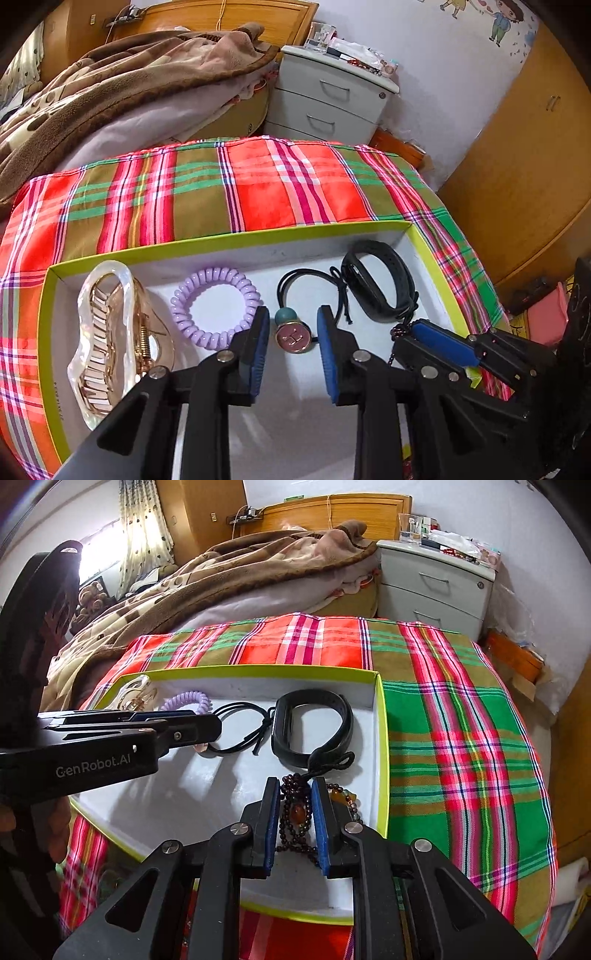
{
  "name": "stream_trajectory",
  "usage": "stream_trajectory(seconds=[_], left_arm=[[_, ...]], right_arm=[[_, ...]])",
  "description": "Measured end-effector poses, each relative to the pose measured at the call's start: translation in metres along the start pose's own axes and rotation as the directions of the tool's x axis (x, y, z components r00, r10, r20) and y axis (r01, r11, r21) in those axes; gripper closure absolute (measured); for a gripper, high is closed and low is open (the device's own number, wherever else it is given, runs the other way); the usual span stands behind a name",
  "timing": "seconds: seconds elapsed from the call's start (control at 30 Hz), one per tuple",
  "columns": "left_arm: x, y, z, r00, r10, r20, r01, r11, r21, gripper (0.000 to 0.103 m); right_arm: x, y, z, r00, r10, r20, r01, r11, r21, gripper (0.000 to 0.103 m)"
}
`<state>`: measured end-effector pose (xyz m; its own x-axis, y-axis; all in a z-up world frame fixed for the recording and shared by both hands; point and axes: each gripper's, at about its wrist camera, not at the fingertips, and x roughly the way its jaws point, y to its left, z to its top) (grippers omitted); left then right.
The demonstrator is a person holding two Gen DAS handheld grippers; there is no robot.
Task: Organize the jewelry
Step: 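Carry the pendant with the left tool while the right tool carries the necklace into the box, then open both tools releasing the pendant and necklace in the box, then withdraw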
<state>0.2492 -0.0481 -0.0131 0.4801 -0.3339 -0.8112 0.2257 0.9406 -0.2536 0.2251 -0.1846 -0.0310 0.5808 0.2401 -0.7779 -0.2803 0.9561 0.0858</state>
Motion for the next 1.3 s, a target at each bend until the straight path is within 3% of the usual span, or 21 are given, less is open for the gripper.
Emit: stream_trajectory(seconds=[0.1, 0.23, 0.8, 1.3], left_arm=[[-0.001, -0.001, 0.000, 1.000, 0.000, 0.003, 0.000, 1.000, 0.005, 0.073], [-0.004, -0.002, 0.001, 1.000, -0.001, 0.009, 0.000, 1.000, 0.009, 0.070], [-0.050, -0.008, -0.014, 0.997, 0.012, 0.078, -0.014, 1.000, 0.021, 0.064], [-0.104, -0.003, -0.062, 0.989, 0.010, 0.145, -0.011, 1.000, 0.002, 0.063]], right_arm=[[0.000, 0.000, 0.001, 1.000, -0.005, 0.003, 0.005, 1.000, -0.004, 0.084], [-0.003, 0.000, 0.000, 1.000, 0.000, 0.013, 0.000, 1.000, 0.005, 0.074], [-0.037, 0.002, -0.010, 0.996, 0.005, 0.087, -0.008, 0.999, 0.040, 0.073], [-0.079, 0.008, -0.042, 0.990, 0.041, 0.136, -0.051, 0.996, 0.067, 0.073]])
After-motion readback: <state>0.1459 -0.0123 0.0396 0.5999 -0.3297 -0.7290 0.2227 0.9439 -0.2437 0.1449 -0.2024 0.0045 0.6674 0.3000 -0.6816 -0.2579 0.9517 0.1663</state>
